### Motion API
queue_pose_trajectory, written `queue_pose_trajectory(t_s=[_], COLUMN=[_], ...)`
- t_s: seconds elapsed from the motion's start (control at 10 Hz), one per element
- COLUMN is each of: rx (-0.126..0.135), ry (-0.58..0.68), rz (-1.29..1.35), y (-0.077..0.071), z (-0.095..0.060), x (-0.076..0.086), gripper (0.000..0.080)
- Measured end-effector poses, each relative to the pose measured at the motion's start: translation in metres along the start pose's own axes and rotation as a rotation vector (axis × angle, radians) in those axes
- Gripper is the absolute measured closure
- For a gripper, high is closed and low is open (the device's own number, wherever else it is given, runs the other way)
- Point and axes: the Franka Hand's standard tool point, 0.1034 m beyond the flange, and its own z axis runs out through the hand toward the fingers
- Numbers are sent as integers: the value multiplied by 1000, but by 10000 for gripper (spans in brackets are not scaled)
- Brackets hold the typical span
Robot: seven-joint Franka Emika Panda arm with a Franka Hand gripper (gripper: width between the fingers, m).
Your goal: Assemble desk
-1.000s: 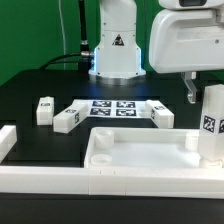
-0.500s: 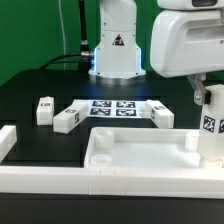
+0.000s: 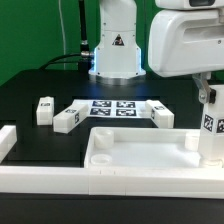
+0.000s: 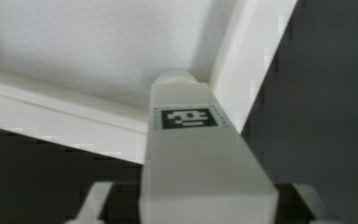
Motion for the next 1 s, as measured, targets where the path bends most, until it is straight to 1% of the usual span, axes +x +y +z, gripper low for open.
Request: queue_pose_trajectory(t_s=[0.1, 0.5, 0.7, 1.0], rx=[1, 32, 61, 62], ry=[0, 0, 3, -5], rz=[5, 379, 583, 815], y=[0, 5, 8, 6], z=[0, 1, 2, 3], x=[0, -3, -2, -2], gripper=[505, 505, 505, 505])
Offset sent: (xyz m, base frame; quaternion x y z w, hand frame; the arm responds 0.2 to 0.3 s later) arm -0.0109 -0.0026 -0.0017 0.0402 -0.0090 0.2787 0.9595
